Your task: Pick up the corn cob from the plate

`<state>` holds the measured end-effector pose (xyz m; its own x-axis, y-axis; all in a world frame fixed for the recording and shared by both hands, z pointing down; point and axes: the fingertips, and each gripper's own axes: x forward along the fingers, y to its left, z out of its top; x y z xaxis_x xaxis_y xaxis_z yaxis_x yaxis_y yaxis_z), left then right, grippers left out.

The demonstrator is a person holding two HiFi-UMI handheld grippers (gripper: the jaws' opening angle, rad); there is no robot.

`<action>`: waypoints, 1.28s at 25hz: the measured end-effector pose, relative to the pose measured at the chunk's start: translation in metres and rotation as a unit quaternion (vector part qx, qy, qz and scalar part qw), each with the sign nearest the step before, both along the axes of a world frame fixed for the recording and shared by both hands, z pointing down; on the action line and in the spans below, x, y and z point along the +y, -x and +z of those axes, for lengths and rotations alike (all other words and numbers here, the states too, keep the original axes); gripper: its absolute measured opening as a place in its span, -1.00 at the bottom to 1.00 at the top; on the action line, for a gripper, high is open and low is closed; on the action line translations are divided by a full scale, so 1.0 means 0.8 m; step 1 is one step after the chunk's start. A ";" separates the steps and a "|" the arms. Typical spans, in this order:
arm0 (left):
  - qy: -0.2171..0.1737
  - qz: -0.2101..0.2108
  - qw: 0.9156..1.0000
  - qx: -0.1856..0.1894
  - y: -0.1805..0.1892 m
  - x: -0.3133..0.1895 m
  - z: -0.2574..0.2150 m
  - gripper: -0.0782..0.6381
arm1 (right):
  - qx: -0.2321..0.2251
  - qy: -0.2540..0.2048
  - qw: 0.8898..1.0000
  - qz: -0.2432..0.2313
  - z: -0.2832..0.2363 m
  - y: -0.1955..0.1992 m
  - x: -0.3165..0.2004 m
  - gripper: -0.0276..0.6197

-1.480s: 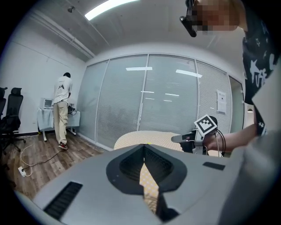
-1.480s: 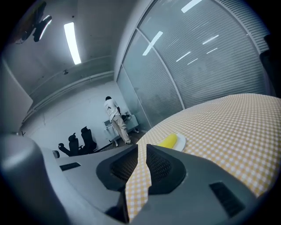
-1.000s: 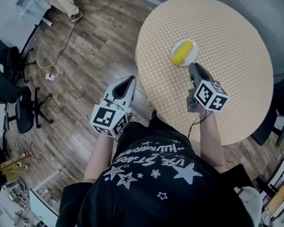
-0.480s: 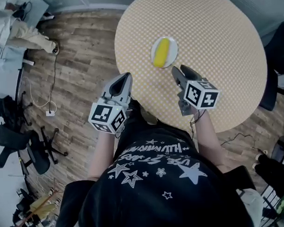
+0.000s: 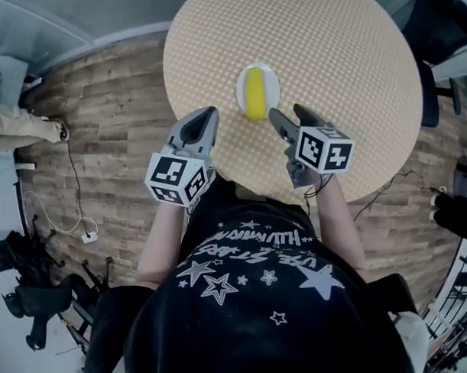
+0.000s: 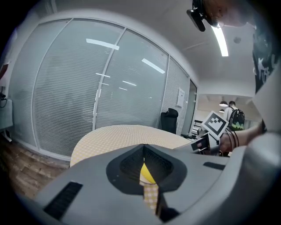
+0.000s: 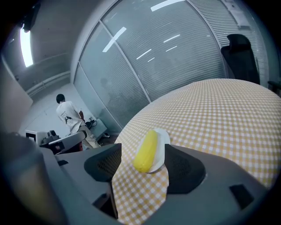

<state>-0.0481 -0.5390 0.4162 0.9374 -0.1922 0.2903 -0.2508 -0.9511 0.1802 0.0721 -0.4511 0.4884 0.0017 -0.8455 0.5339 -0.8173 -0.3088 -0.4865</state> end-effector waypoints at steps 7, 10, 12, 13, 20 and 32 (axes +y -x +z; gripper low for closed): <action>0.040 0.021 0.999 -0.015 0.012 -0.056 0.031 -0.76 | -0.022 0.054 0.998 0.005 0.022 0.025 -0.044 -0.05; 0.038 0.047 0.998 -0.024 0.014 -0.073 0.041 -0.76 | -0.025 0.071 0.996 0.037 0.033 0.019 -0.061 -0.05; 0.038 0.063 0.997 -0.025 0.014 -0.085 0.047 -0.76 | -0.021 0.089 0.995 0.043 0.044 0.017 -0.073 -0.05; 0.040 0.070 0.996 -0.025 0.015 -0.090 0.049 -0.76 | -0.017 0.101 0.994 0.044 0.050 0.017 -0.080 -0.05; 0.056 0.107 0.992 -0.031 0.009 -0.106 0.063 -0.76 | 0.011 0.173 0.984 0.051 0.089 0.005 -0.107 -0.05; 0.061 0.121 0.990 -0.031 -0.005 -0.119 0.072 -0.76 | 0.048 0.257 0.965 0.021 0.133 -0.005 -0.114 -0.05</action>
<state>-0.0439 -0.6339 0.4735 0.9311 0.0762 0.3567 -0.0322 -0.9569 0.2885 0.0763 -0.5422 0.5951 0.1009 -0.4669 0.8785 -0.8320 -0.5238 -0.1829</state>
